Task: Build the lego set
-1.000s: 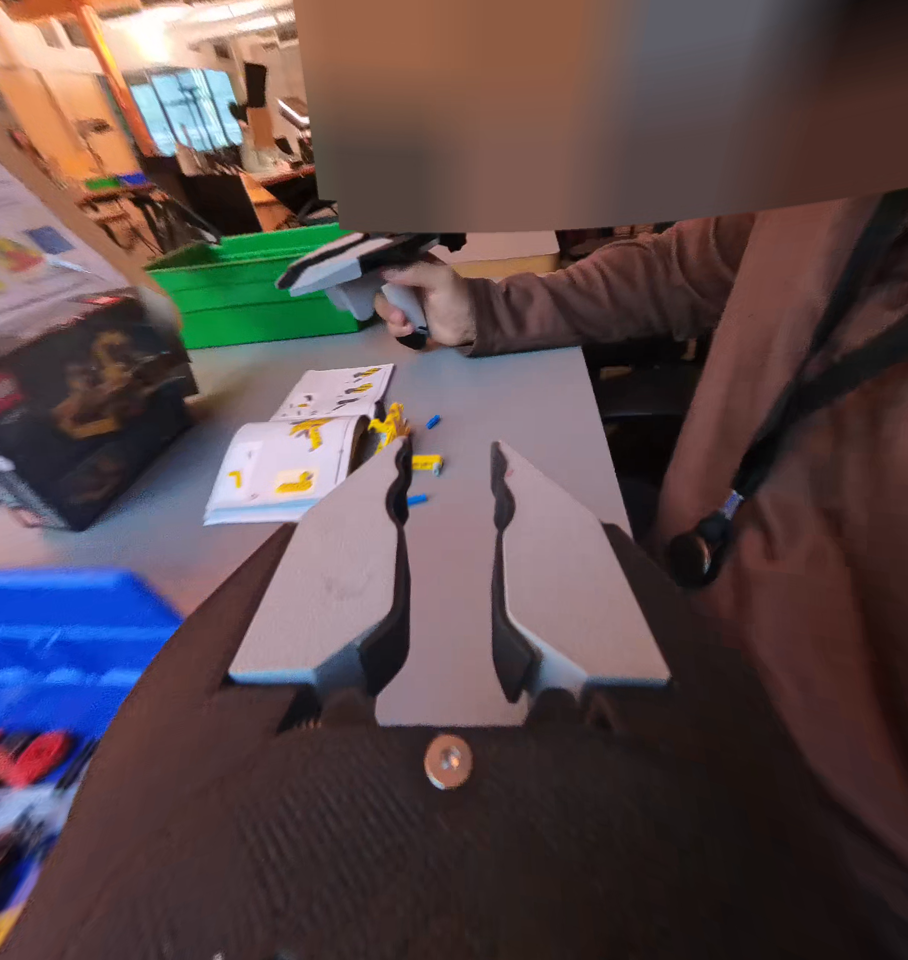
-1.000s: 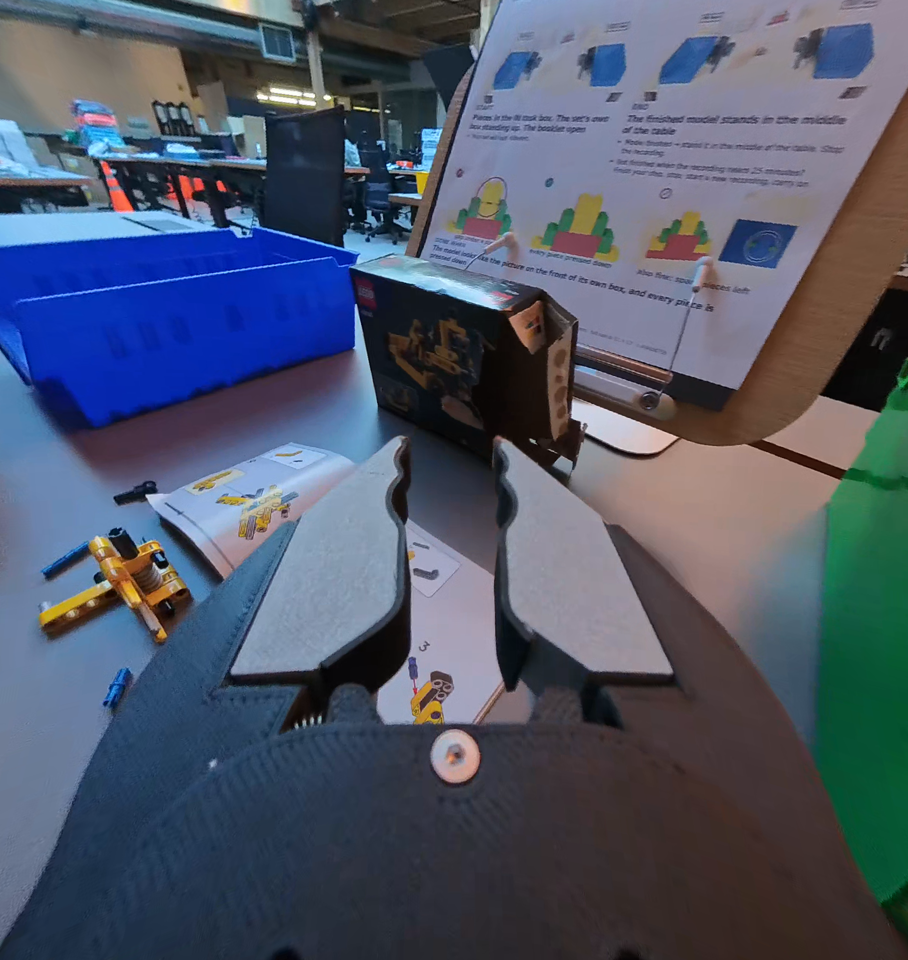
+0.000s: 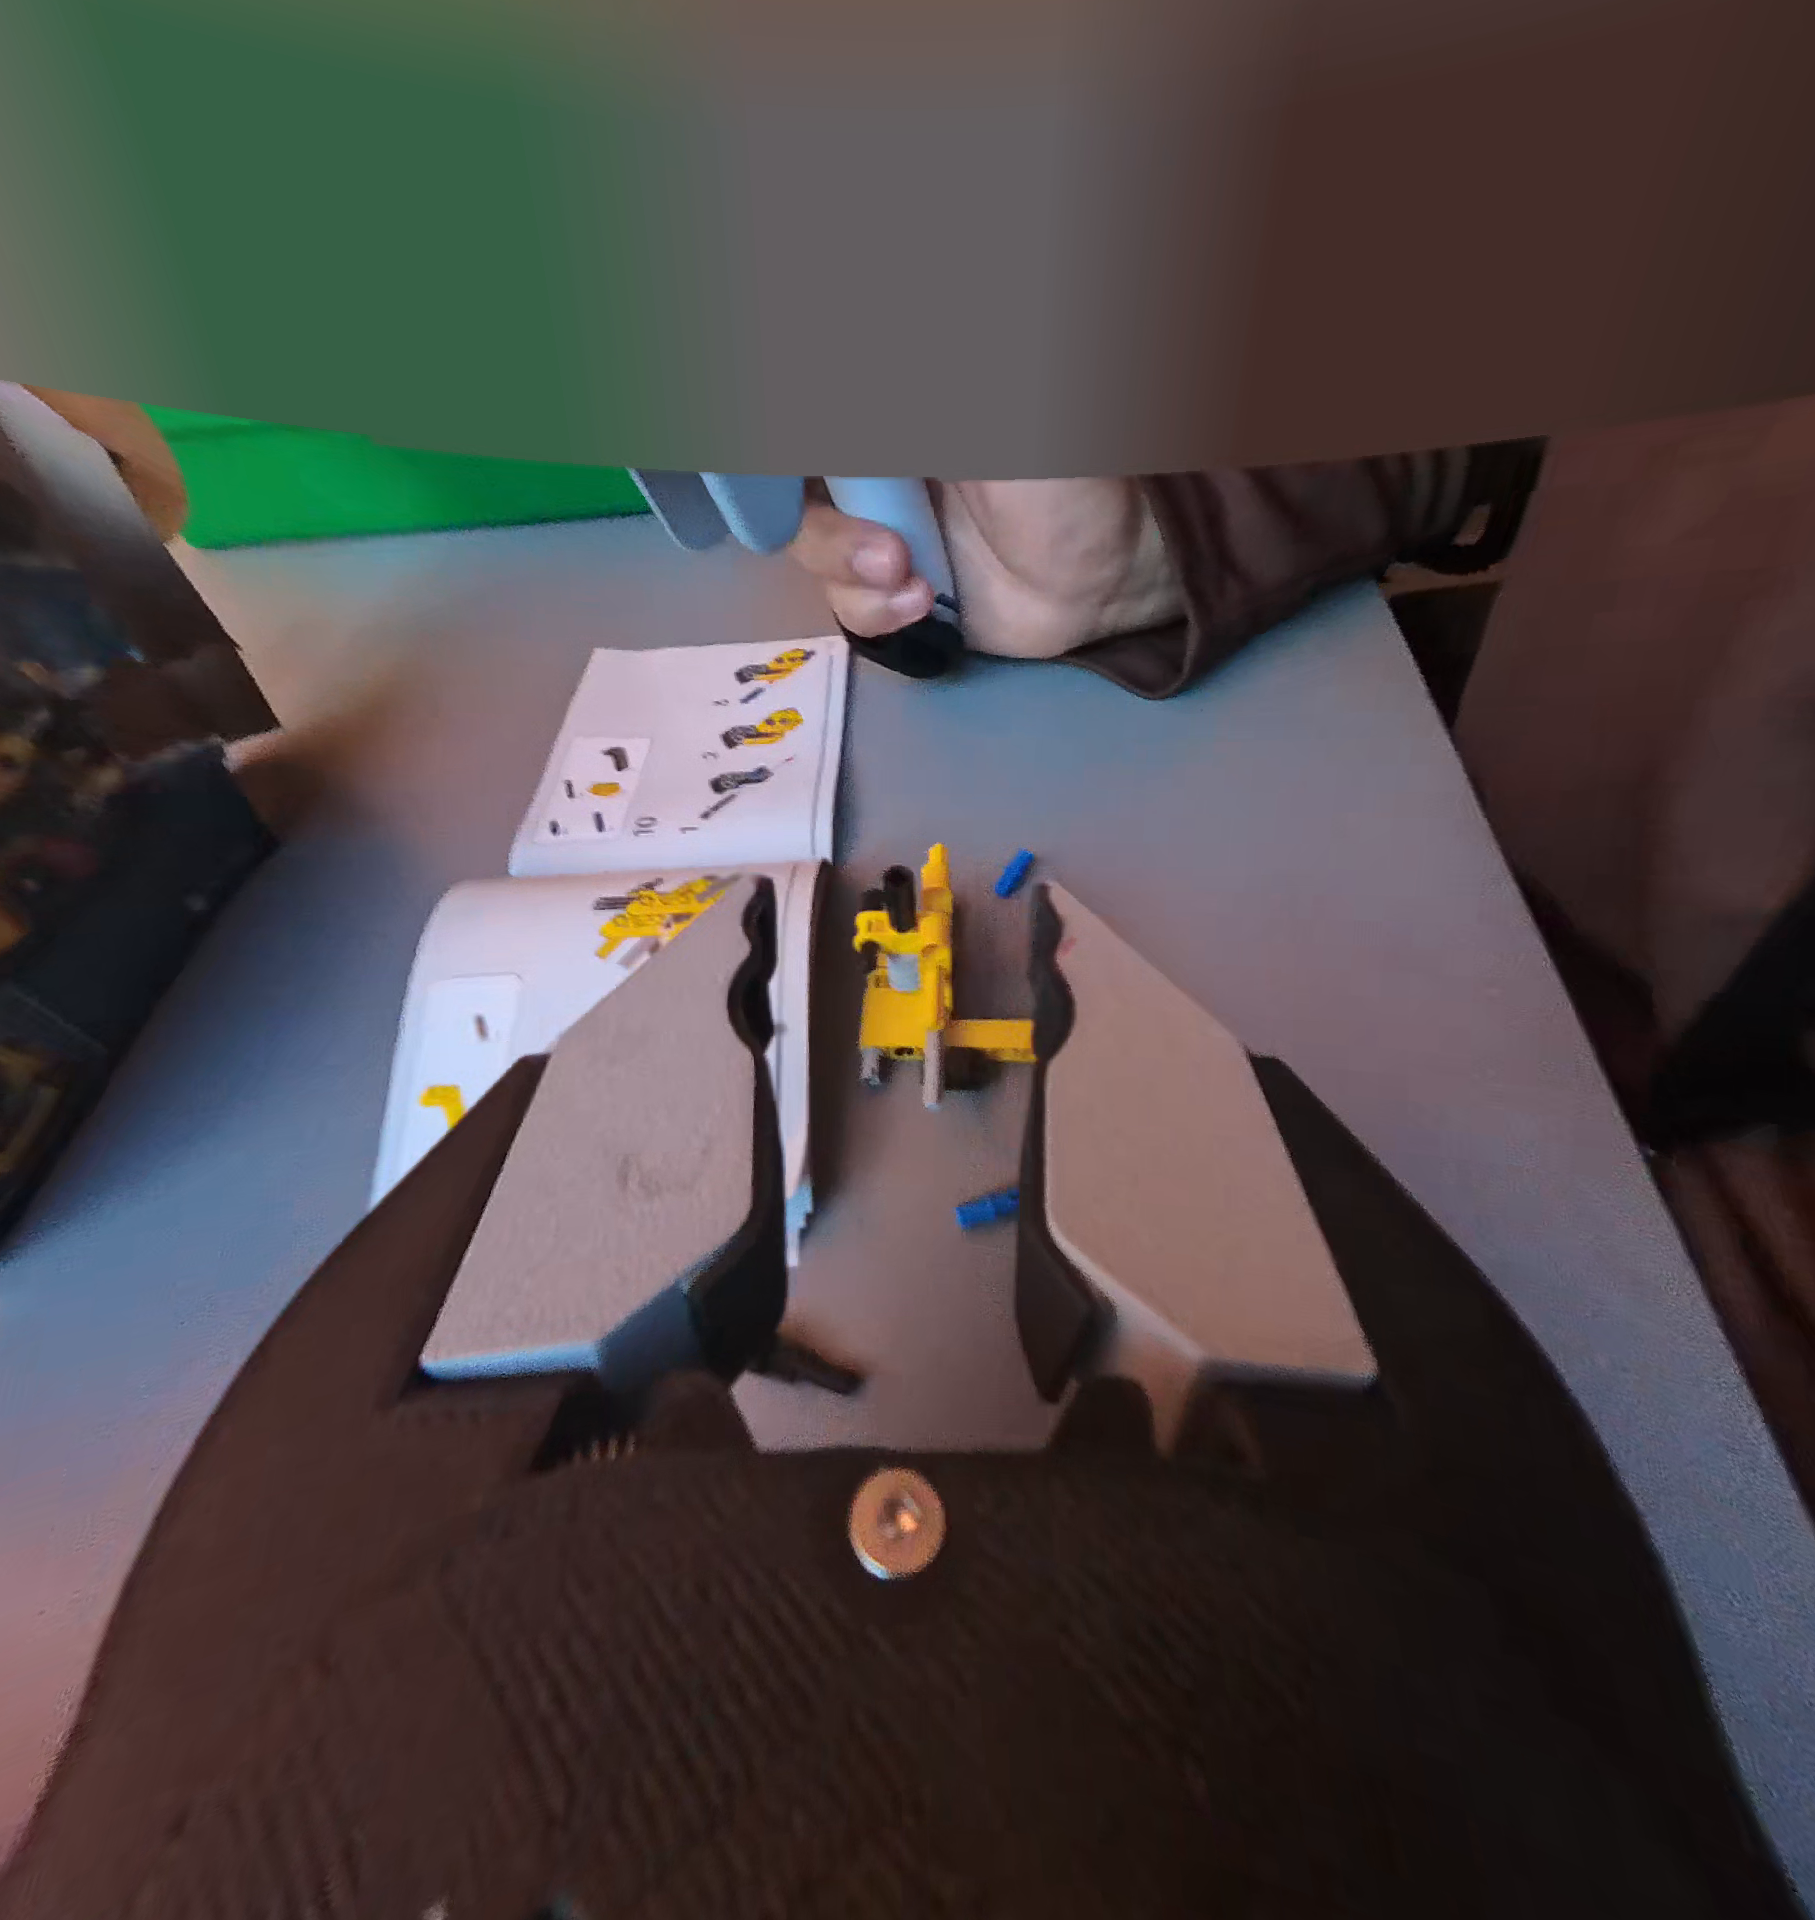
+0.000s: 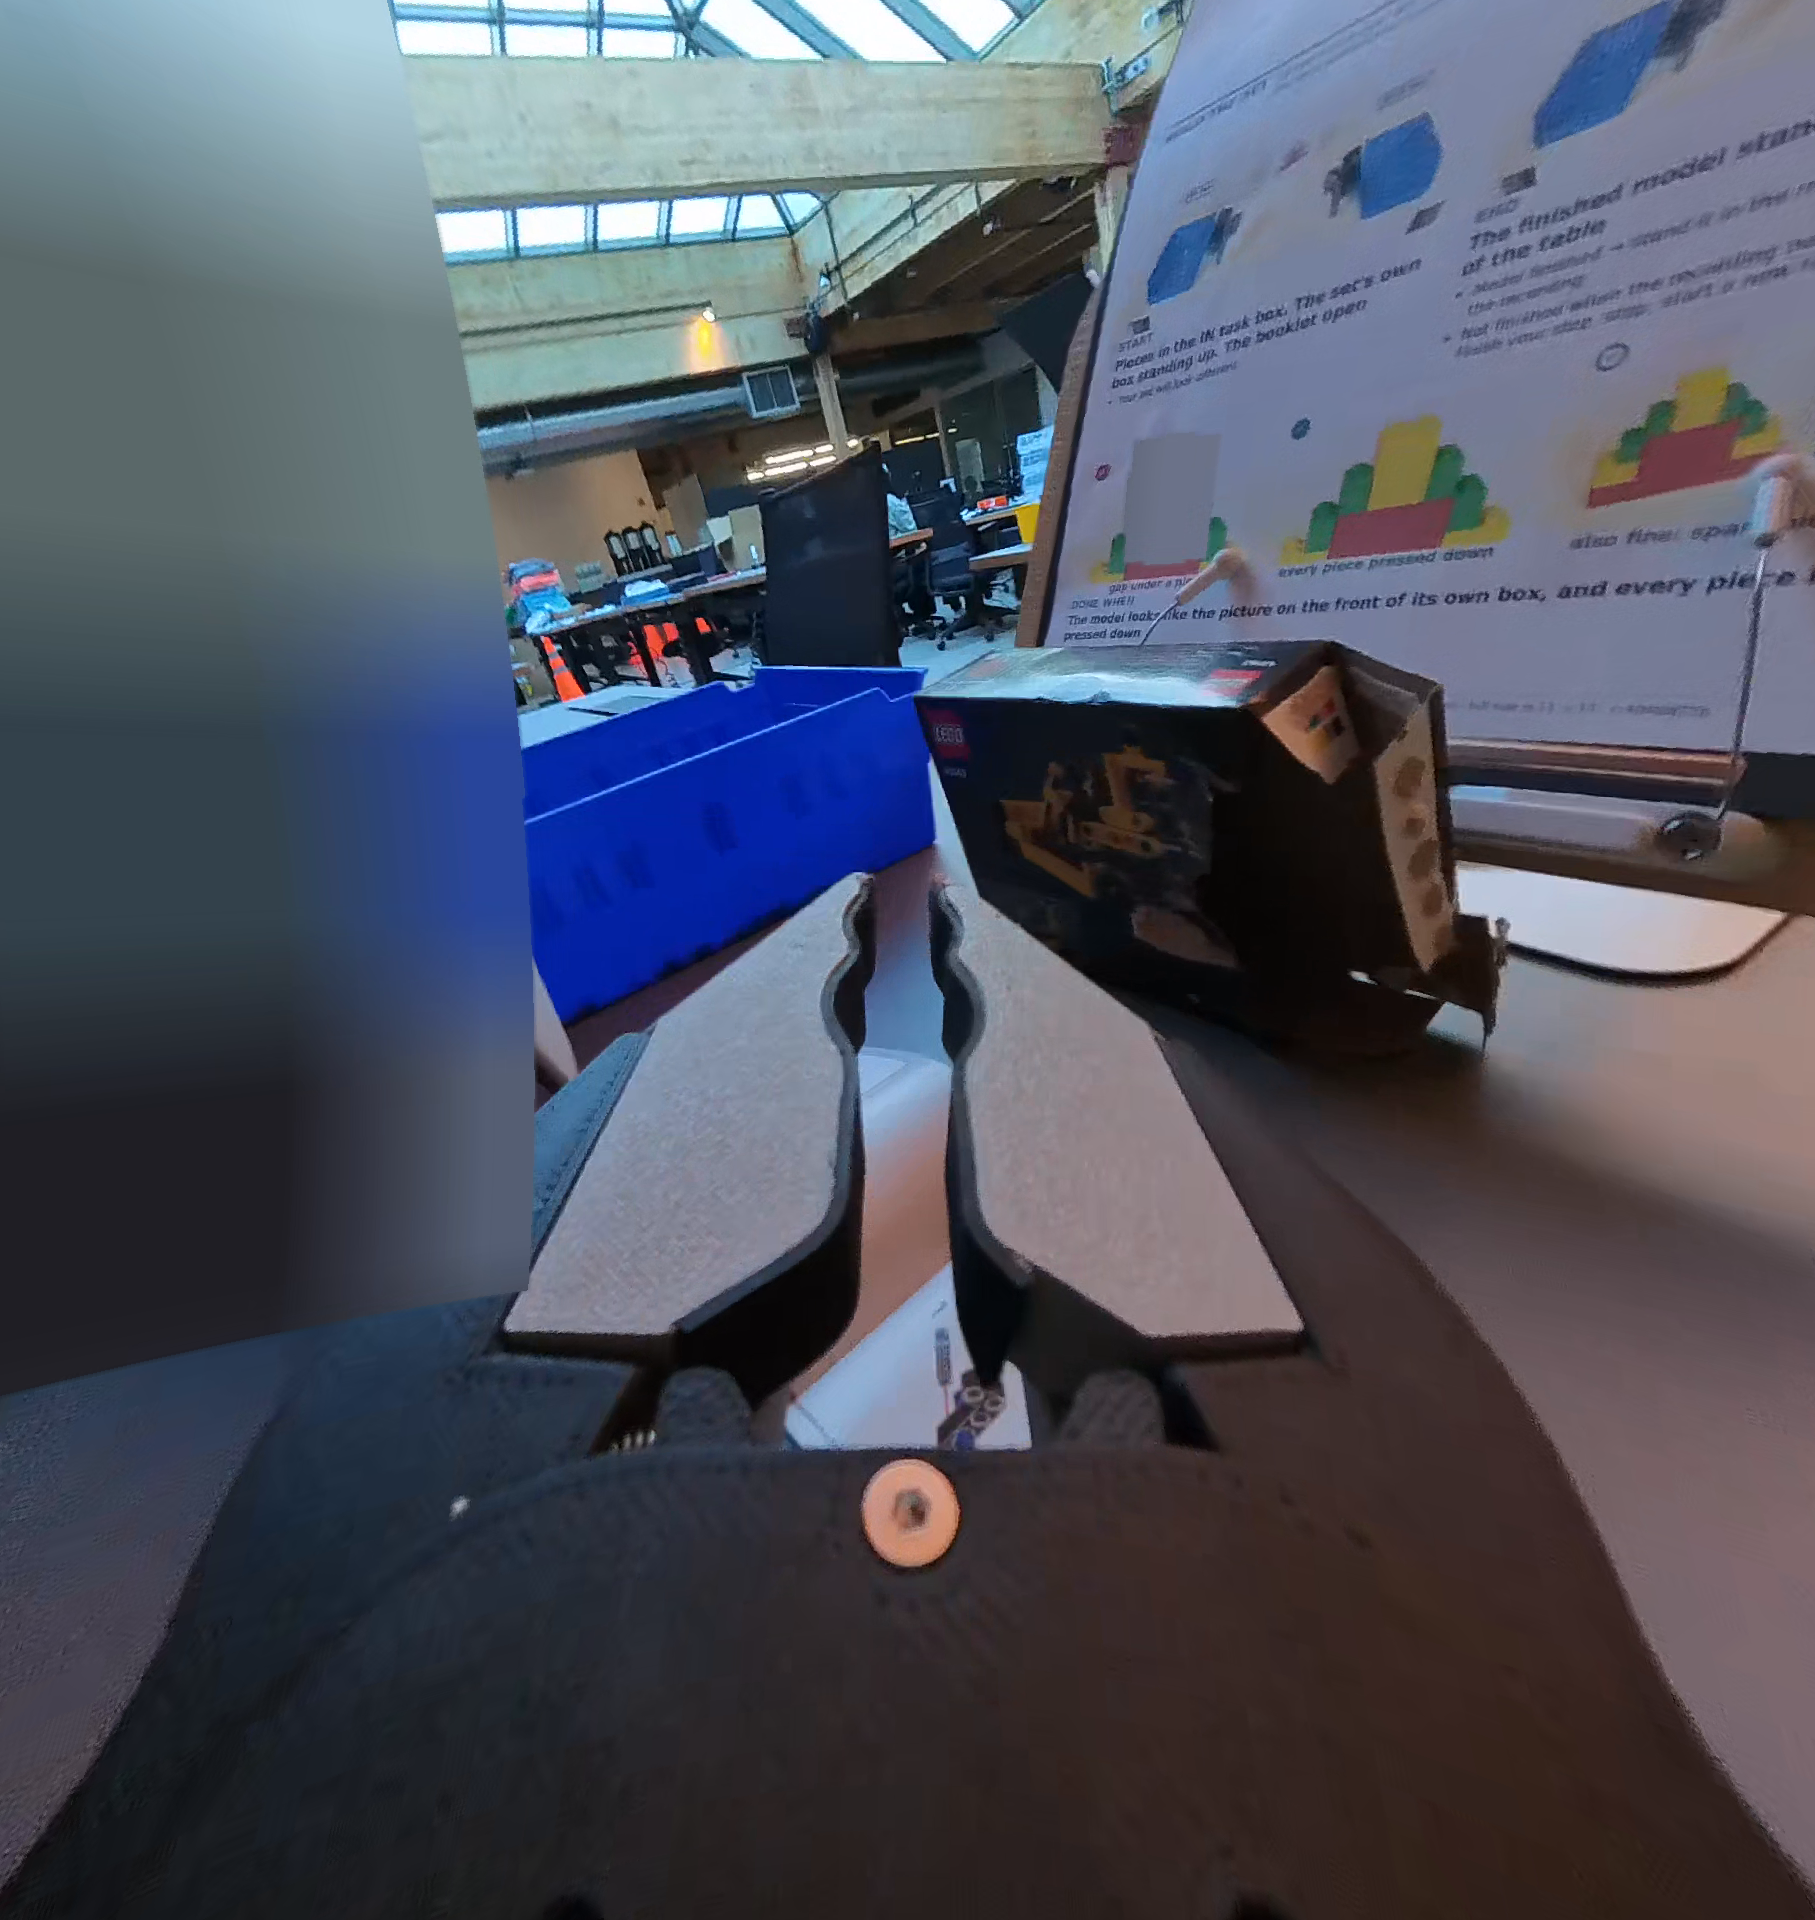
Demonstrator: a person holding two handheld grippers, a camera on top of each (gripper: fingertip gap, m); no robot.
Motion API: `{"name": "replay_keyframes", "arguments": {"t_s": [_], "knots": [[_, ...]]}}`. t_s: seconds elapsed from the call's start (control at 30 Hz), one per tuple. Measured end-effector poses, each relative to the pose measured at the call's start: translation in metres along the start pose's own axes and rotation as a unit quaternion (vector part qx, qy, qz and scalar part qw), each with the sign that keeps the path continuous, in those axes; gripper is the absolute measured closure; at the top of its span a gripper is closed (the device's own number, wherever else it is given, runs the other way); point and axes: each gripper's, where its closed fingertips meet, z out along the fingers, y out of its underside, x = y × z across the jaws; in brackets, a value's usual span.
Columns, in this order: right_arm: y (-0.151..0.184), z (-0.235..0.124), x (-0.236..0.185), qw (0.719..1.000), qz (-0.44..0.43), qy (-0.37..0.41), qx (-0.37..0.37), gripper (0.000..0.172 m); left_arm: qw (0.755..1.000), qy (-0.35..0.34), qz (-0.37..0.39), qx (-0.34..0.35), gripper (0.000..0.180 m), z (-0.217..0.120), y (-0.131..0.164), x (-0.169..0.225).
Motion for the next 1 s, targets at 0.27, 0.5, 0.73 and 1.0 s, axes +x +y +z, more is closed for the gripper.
{"name": "replay_keyframes", "arguments": {"t_s": [0.27,0.5,0.73,1.0], "knots": [[-0.015,-0.006,0.006,0.999,-0.048,0.021,0.013,0.167,1.0,-0.014,-0.008,-0.027,0.136,0.009,0.012,0.005],[0.008,0.0,0.016,0.993,-0.095,-0.001,-0.071,0.172,0.999,-0.01,0.0,-0.036,0.137,0.011,0.015,0.011],[0.02,-0.002,0.045,0.988,-0.101,0.011,-0.113,0.168,0.999,-0.004,-0.036,-0.022,0.136,0.009,0.013,0.005],[0.028,0.002,0.039,0.987,-0.093,-0.017,-0.128,0.17,0.999,0.036,-0.023,-0.009,0.134,0.005,0.01,0.017]]}}
